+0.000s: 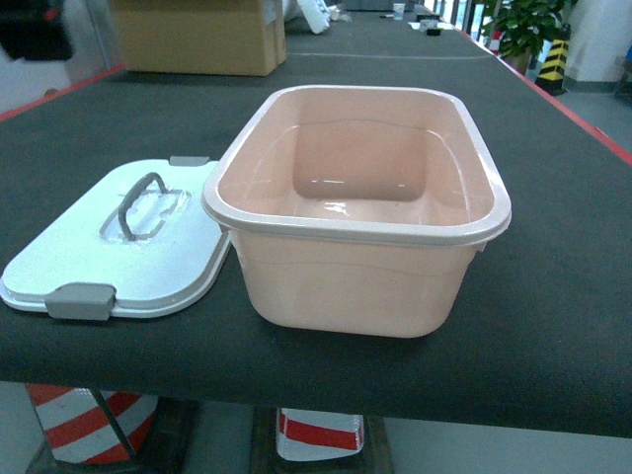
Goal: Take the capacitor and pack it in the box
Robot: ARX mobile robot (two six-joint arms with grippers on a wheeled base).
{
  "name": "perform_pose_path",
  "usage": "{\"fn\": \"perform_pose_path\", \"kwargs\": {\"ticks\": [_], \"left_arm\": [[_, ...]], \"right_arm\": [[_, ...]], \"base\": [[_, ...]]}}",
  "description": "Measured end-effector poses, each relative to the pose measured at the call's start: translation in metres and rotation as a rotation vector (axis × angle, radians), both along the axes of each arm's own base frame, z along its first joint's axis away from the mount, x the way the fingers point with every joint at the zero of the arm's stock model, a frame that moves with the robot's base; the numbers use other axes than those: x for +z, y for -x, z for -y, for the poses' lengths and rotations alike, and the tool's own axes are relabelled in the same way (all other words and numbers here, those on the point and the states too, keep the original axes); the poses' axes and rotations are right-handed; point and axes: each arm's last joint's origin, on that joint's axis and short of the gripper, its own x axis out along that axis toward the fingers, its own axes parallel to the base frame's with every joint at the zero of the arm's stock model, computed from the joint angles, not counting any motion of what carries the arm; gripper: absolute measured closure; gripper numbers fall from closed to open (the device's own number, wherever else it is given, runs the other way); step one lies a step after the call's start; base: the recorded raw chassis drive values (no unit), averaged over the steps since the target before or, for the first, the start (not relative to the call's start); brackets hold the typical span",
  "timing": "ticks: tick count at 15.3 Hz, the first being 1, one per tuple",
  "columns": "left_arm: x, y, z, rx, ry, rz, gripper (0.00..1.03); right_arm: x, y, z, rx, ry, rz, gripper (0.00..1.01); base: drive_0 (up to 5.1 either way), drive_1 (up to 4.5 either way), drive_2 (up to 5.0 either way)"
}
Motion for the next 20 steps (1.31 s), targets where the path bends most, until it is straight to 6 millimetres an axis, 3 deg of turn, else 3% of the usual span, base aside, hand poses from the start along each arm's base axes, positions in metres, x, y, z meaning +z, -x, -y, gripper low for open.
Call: {"fn": "perform_pose_path", "kwargs": {"ticks": [2, 3, 7, 12, 16, 20], "left_arm": [[-0.024, -0.009, -0.039, 0.032, -0.006, -0.085, 0.05], [-0.033, -0.022, -0.048, 0.037, -0.018, -0.119, 0.05], [-0.069, -0.086, -0.045, -0.050, -0.049, -0.210, 0.05], [-0.126, -0.138, -0.041, -0.075, -0.078, -0.328, 0.05], [-0.163, -0.154, -0.040, -0.080, -0.069, -0.403, 0.05], [-0.168, -0.154, -0.042, -0.085, -0.068, -0.387, 0.05]], "right_arm": [[0.000, 0.000, 0.000, 0.000, 0.000, 0.000, 0.03], [0.000, 0.000, 0.000, 0.000, 0.000, 0.000, 0.03], [0.000, 0.000, 0.000, -0.001, 0.000, 0.000, 0.03], [0.000, 0.000, 0.000, 0.000, 0.000, 0.000, 0.03], [0.000, 0.000, 0.000, 0.000, 0.000, 0.000, 0.03], [0.000, 0.000, 0.000, 0.000, 0.000, 0.000, 0.03]], "base": [[0.0, 0.00, 0.0], [0.0, 0.00, 0.0], [0.0, 0.00, 0.0], [0.0, 0.00, 0.0], [0.0, 0.00, 0.0], [0.0, 0.00, 0.0]]}}
